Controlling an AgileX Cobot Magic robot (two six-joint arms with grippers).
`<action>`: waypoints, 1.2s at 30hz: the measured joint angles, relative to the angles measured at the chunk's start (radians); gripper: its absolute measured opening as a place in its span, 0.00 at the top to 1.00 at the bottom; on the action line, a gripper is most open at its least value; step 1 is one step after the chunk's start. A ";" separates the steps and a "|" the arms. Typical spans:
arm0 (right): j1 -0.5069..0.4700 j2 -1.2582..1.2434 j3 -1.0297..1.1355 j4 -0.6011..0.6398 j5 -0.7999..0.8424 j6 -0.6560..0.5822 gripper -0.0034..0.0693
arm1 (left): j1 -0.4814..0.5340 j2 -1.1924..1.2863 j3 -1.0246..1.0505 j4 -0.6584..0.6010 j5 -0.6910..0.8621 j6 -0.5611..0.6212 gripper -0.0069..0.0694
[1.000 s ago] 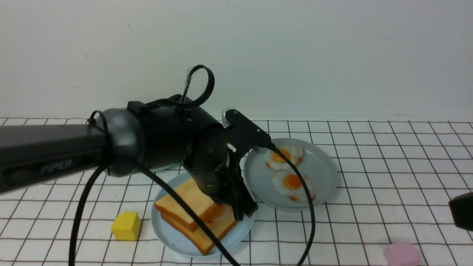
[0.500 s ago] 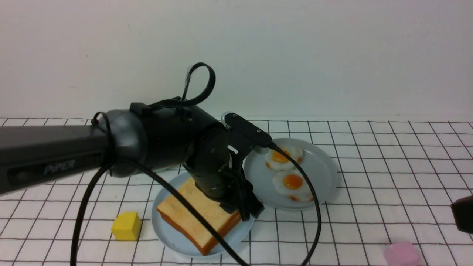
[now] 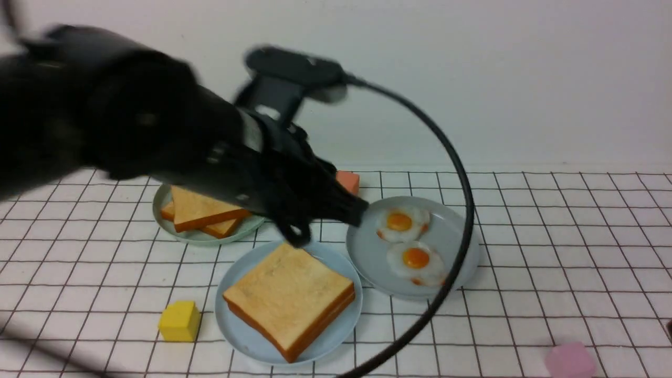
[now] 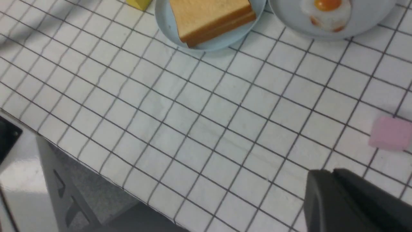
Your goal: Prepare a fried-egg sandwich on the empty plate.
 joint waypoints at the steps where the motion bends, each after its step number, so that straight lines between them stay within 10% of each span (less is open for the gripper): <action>1: 0.000 -0.007 0.000 -0.016 0.013 0.013 0.88 | 0.000 -0.104 0.053 -0.021 -0.050 0.003 0.88; 15: 0.000 -0.309 0.000 -0.137 0.035 0.197 0.95 | 0.000 -1.075 0.864 -0.179 -0.480 0.004 0.93; 36: -0.001 -0.393 -0.002 -0.201 0.036 0.214 0.94 | 0.000 -1.141 1.113 -0.181 -0.414 0.004 0.93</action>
